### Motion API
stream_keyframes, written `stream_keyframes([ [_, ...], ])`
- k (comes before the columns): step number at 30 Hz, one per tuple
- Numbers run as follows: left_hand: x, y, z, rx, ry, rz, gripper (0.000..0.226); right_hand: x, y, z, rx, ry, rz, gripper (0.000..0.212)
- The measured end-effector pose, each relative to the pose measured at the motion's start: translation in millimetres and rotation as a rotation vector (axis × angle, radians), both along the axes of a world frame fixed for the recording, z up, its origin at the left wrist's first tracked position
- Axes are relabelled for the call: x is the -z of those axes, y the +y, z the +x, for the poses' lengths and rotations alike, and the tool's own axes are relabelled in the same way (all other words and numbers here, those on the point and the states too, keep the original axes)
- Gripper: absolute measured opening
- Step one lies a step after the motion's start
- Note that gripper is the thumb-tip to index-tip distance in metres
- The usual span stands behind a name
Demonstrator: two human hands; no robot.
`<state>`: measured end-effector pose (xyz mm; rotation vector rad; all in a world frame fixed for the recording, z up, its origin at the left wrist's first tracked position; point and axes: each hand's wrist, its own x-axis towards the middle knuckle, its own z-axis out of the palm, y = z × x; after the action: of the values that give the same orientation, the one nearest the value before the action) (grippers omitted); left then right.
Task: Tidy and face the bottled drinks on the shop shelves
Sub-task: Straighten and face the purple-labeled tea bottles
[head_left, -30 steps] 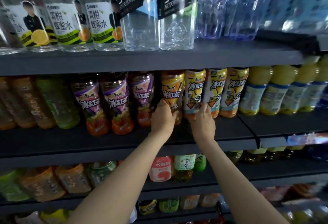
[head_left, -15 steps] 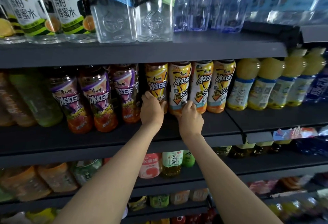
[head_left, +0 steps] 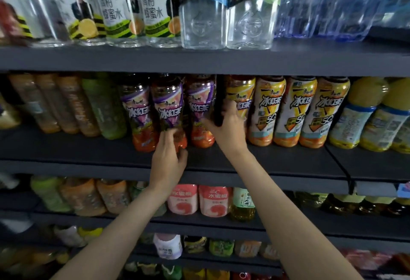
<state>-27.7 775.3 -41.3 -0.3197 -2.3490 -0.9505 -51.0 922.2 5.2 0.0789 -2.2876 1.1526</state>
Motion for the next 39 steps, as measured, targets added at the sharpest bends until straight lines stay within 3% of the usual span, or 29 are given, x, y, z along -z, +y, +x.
stream_keyframes([
  [3,-0.1,-18.1,4.7,0.008,0.01,0.015,0.038,6.8,-23.9,-20.1,-0.013,-0.15,-0.089,0.064],
  [9,4.0,-36.0,11.6,0.054,-0.068,0.054,0.04,3.5,-30.0,-10.0,0.104,-0.248,0.036,0.059],
  [14,-6.1,-42.0,18.3,0.312,-0.253,0.091,0.054,-1.0,-35.9,33.9,0.105,-0.182,0.042,0.06],
  [18,-20.2,-52.9,27.3,0.577,-0.525,0.156,0.063,-13.3,-40.5,69.8,0.002,-0.219,-0.084,0.065],
  [23,-38.7,-76.3,48.4,0.698,-0.759,0.406,0.038,-26.3,-67.1,107.6,-0.126,-0.306,-0.527,0.044],
  [25,-47.4,-85.1,58.1,0.609,-0.684,0.472,0.035,-36.4,-77.0,115.8,-0.13,-0.337,-0.615,0.04],
  [27,-58.4,-95.8,64.9,0.456,-0.47,0.411,0.043,-45.9,-87.0,123.0,-0.086,-0.356,-0.719,0.042],
  [29,-70.7,-109.9,70.7,0.371,-0.196,0.207,0.055,-51.9,-99.0,131.4,-0.092,-0.391,-0.938,0.049],
  [32,-85.8,-128.5,78.4,0.48,0.065,-0.093,0.069,-55.5,-114.7,140.5,-0.151,-0.419,-1.345,0.051],
  [35,-94.1,-135.9,81.9,0.611,-0.011,0.016,0.071,-60.6,-119.1,141.8,-0.171,-0.353,-1.514,0.052],
  [39,-95.3,-140.2,76.1,0.672,-0.369,0.312,0.056,-72.3,-113.7,141.4,-0.187,-0.282,-1.408,0.044],
])
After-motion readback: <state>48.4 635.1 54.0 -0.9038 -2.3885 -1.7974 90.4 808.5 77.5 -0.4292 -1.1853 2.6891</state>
